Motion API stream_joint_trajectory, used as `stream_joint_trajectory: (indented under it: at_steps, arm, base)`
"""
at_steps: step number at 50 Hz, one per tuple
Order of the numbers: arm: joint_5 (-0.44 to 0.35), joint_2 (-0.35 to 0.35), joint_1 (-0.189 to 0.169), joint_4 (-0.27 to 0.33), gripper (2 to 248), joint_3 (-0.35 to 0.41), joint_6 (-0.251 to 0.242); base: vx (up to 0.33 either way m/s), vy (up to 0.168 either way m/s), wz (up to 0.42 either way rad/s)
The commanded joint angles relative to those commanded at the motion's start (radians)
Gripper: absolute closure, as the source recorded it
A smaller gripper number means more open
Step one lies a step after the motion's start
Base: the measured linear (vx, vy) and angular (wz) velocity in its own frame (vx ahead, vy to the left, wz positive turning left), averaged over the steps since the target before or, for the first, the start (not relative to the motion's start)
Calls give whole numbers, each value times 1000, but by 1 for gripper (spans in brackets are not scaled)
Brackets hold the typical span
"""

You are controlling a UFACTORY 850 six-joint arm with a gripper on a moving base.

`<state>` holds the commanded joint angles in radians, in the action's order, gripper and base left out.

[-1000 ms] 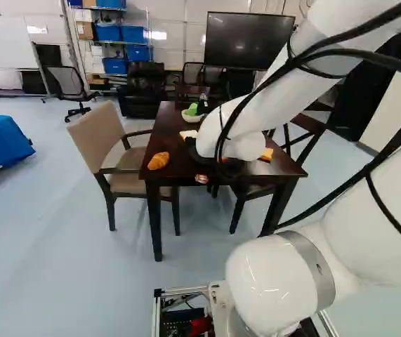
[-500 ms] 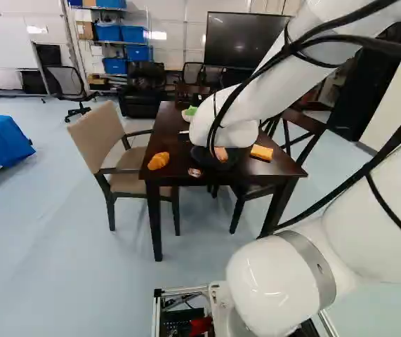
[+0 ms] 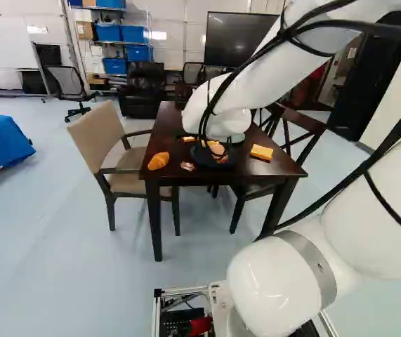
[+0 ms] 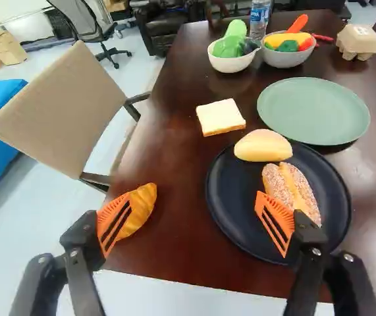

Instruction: Move the croissant to the empty plate

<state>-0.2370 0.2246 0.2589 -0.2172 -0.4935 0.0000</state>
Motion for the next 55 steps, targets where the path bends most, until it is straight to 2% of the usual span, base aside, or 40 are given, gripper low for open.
stream_joint_trajectory:
  at_steps: [55]
  arm:
    - [320, -65, 91, -164, 3, -194, 0]
  base:
    - [0, 0, 0]
